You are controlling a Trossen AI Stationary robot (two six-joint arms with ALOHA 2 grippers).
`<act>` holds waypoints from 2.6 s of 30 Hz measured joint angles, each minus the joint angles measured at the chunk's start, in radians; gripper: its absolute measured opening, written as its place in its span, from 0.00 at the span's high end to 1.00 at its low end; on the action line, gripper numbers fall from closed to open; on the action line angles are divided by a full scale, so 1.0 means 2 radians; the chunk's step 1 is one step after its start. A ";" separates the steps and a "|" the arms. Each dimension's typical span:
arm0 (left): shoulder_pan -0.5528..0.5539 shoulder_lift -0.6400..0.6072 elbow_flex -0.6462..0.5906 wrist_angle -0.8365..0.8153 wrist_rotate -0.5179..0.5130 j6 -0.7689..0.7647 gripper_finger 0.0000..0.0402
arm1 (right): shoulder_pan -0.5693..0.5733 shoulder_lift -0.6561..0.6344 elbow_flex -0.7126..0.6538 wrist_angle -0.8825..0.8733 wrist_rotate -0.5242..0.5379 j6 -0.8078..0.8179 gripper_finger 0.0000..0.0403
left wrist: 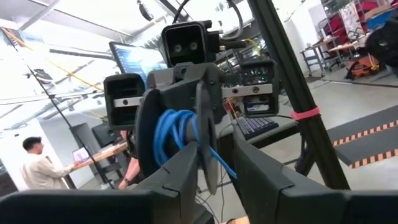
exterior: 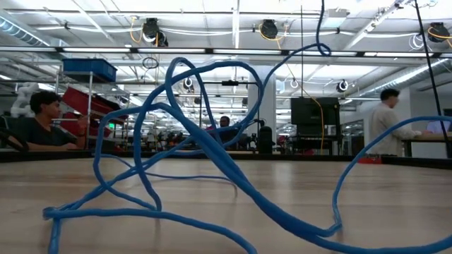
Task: Coil cords
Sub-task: Coil the blue wire onto the black spool
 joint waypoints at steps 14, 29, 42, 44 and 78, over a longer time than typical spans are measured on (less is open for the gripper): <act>-0.006 -0.001 0.000 -0.008 -0.055 0.004 0.99 | 0.005 0.000 0.000 -0.039 0.009 -0.005 0.98; -0.031 -0.027 0.000 -0.060 -0.120 0.000 0.99 | 0.011 -0.001 0.000 -0.082 0.038 0.009 0.70; -0.031 -0.078 0.000 -0.267 -0.054 -0.187 1.00 | 0.010 -0.001 0.000 -0.121 -0.027 0.010 0.71; -0.031 -0.077 0.000 -0.268 -0.052 -0.187 1.00 | 0.007 -0.001 0.000 -0.121 -0.027 0.022 0.71; -0.025 -0.077 0.000 -0.281 -0.036 -0.184 1.00 | -0.058 0.016 0.000 -0.116 -0.104 0.048 0.79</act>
